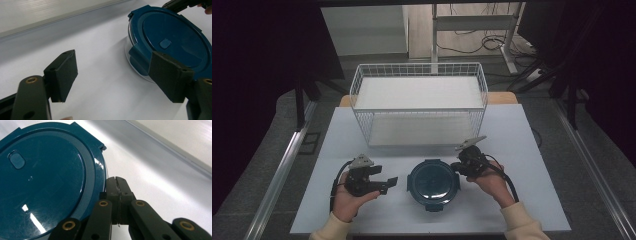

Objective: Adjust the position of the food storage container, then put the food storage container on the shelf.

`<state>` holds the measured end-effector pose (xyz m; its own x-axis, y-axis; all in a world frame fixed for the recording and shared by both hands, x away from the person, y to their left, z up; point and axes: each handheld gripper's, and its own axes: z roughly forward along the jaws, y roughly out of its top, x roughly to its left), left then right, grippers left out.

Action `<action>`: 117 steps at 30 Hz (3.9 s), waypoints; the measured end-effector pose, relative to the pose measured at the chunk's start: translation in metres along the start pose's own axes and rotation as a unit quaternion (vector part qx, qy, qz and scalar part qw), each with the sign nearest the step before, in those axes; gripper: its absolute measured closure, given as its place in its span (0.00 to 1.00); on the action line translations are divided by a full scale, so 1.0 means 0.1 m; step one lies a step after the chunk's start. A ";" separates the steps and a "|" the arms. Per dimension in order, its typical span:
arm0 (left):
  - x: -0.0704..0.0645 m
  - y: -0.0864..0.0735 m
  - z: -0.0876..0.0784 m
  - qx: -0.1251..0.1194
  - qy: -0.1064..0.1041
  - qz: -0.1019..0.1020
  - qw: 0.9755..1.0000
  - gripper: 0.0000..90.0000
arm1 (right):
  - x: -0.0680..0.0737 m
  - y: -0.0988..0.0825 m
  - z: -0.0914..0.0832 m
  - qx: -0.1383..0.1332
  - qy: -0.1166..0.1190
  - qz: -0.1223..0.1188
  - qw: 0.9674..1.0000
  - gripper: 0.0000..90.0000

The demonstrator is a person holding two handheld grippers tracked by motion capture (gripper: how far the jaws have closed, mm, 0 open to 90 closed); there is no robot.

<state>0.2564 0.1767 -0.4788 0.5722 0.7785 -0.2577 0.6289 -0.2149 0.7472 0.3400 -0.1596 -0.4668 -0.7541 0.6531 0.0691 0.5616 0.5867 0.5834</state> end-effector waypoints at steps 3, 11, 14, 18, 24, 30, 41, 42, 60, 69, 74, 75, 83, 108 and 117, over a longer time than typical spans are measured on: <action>0.02 0.00 -0.02 -0.008 -0.002 -0.003 1.000 0.26 | -0.03 -0.01 -0.02 -0.021 0.006 0.000 1.000 1.00; 0.04 0.00 -0.04 -0.012 -0.008 -0.005 1.000 0.26 | -0.11 -0.10 -0.20 -0.065 -0.005 0.019 0.998 0.99; 0.01 0.01 -0.06 -0.014 -0.002 0.000 1.000 0.26 | -0.11 -0.15 -0.23 -0.075 -0.002 0.025 0.997 0.87; -0.02 0.02 -0.06 -0.013 -0.001 0.007 1.000 0.26 | -0.10 -0.30 -0.35 -0.111 -0.009 0.048 0.993 0.48; -0.04 0.02 -0.04 -0.010 -0.006 0.002 1.000 0.26 | -0.10 -0.45 -0.50 -0.136 -0.003 0.093 0.986 0.30; -0.04 0.01 -0.04 -0.006 -0.013 -0.009 1.000 0.25 | -0.06 -0.49 -0.53 -0.140 0.007 0.101 0.985 0.25; -0.05 0.03 -0.05 -0.006 -0.022 -0.019 1.000 0.24 | -0.03 -0.57 -0.56 -0.146 0.031 0.141 0.979 0.21; -0.06 0.03 -0.04 -0.004 -0.022 -0.019 1.000 0.24 | -0.02 -0.58 -0.55 -0.142 0.032 0.144 0.979 0.20; -0.10 0.01 0.11 0.029 -0.095 -0.096 0.990 0.14 | 0.13 -0.67 -0.36 -0.112 0.079 0.186 0.973 0.13; -0.06 -0.01 0.26 0.042 -0.110 -0.129 0.985 0.15 | 0.17 -0.66 -0.24 -0.101 0.089 0.192 0.972 0.11; -0.05 -0.01 0.35 0.044 -0.128 -0.149 0.980 0.14 | 0.16 -0.65 -0.20 -0.098 0.095 0.206 0.969 0.10; -0.06 0.00 0.38 0.048 -0.135 -0.151 0.978 0.14 | 0.16 -0.65 -0.17 -0.105 0.097 0.212 0.967 0.10; -0.03 -0.01 0.47 0.047 -0.147 -0.178 0.972 0.13 | 0.18 -0.62 -0.07 -0.094 0.101 0.218 0.966 0.08; -0.16 -0.05 0.72 0.084 -0.191 -0.197 0.958 0.27 | 0.18 -0.66 0.07 -0.077 0.173 0.318 0.929 0.27; -0.18 -0.07 0.61 0.070 -0.185 -0.207 0.958 0.36 | 0.19 -0.72 -0.02 -0.100 0.180 0.318 0.925 0.38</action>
<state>0.2742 0.1283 -0.5165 0.3903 0.5576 -0.7326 0.8918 -0.0311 0.4514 0.2846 -0.1903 -0.5057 -0.3779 0.6128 0.6941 0.8834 0.0144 0.4683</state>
